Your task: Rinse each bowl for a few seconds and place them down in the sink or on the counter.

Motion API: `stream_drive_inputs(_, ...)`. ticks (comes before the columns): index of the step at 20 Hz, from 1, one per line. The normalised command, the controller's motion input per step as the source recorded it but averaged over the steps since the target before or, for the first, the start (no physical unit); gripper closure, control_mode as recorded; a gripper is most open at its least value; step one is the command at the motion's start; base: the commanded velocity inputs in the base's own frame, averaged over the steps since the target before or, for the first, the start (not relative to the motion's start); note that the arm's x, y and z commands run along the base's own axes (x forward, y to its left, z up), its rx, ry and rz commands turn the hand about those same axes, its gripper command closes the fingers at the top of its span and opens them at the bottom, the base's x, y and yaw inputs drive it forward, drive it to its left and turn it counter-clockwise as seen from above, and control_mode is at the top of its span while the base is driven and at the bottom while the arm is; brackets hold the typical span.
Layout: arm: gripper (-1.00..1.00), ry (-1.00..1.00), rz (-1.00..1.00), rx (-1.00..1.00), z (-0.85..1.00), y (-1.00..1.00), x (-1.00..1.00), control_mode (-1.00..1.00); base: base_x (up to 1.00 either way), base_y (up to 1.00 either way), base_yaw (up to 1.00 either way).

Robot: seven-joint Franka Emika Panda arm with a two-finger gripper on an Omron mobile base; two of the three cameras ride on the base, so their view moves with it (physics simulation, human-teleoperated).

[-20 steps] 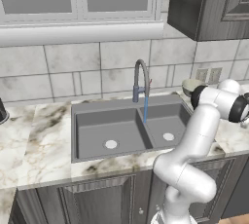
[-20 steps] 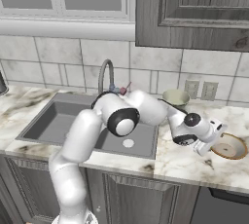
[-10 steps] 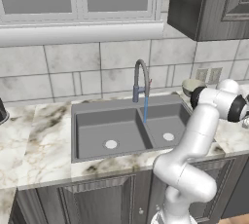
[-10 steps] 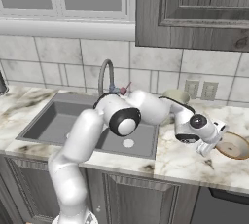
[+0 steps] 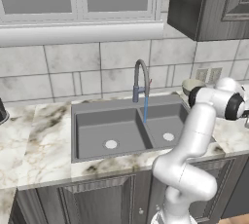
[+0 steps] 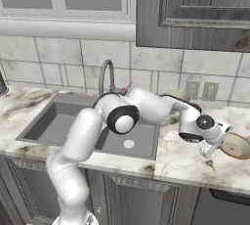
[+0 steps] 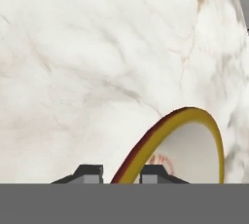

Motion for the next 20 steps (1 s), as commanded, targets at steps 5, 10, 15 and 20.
stream_drive_inputs(5,1.0,-0.01,0.03,0.0,0.27,0.4,-0.22,-1.0,0.0,0.0,0.0)
stream_drive_inputs(10,1.0,-0.03,0.05,-0.03,0.31,0.53,-0.24,-1.0,0.0,0.0,0.0)
stream_drive_inputs(15,1.0,-0.04,0.07,-0.04,0.4,0.48,-0.21,-1.0,0.0,0.0,0.0)
stream_drive_inputs(20,1.0,0.0,0.09,-0.01,0.43,0.43,-0.24,-1.0,0.0,0.0,0.0)
